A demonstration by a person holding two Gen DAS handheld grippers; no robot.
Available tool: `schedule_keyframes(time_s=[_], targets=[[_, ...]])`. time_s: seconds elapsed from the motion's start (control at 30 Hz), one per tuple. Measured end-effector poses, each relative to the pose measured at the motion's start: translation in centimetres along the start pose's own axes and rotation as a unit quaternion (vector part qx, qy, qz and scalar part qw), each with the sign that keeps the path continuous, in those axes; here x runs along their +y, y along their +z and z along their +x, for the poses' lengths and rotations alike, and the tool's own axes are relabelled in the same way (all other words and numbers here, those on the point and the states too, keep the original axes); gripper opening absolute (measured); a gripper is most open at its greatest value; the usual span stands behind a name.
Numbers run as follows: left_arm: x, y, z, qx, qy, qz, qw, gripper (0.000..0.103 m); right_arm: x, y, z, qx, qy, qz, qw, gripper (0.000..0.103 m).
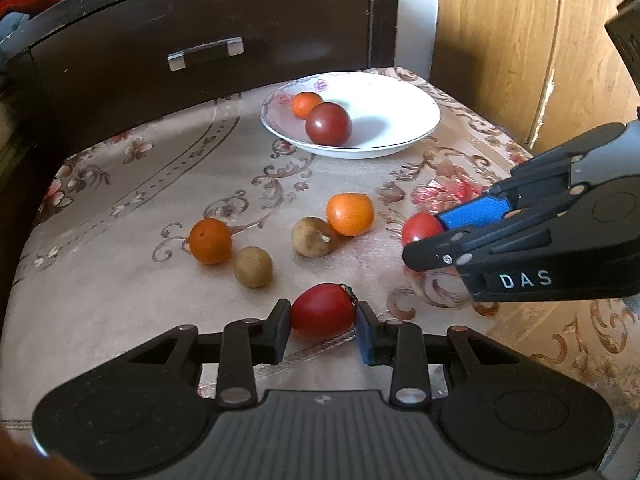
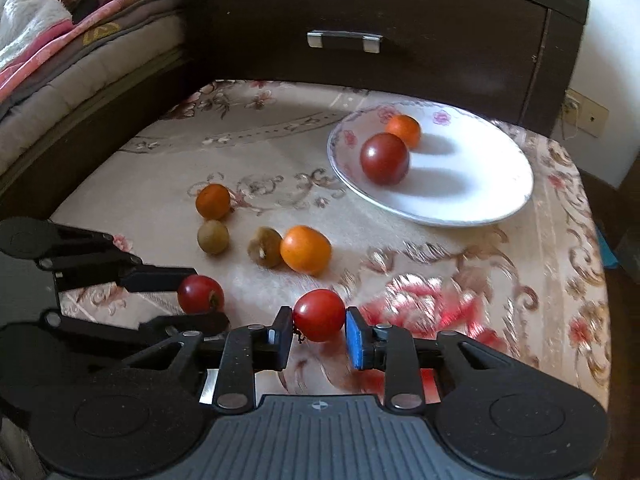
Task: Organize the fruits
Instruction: 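Grasp a red cherry tomato with the left tool while the right tool grasps another, then lift both cherry tomatoes and carry them over the white bowl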
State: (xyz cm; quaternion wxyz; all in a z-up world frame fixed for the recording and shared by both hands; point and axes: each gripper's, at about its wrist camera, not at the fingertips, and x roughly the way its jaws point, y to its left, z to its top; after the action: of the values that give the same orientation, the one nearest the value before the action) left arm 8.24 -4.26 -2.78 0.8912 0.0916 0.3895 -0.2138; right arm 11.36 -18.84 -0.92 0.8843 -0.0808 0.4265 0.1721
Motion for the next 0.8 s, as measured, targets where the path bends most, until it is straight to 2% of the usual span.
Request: schedule_keyframes(time_s=[0.17,0.33,0.6,0.8], targets=[[-0.7,-0.2,-0.1,0.004,-0.003,0.015,0.9999,0.042,0.2,-1.1,-0.2,0.007,-0.008,-0.016,1.000,0.023],[-0.4,-0.3,0.0,0.009,-0.008,0.010,0.9999,0.043,0.0,-1.1,-0.2,0.009,-0.001,-0.011,1.000,0.025],[-0.1,-0.5,0.1,0.005,-0.006,0.010,0.9999,0.050,-0.1,-1.4,-0.2,0.005,0.003,0.000,1.000,0.027],[-0.2,-0.5,0.1,0.005,-0.004,0.012,0.9999,0.050,0.2,-1.4,-0.3,0.001,0.000,-0.002,1.000,0.028]])
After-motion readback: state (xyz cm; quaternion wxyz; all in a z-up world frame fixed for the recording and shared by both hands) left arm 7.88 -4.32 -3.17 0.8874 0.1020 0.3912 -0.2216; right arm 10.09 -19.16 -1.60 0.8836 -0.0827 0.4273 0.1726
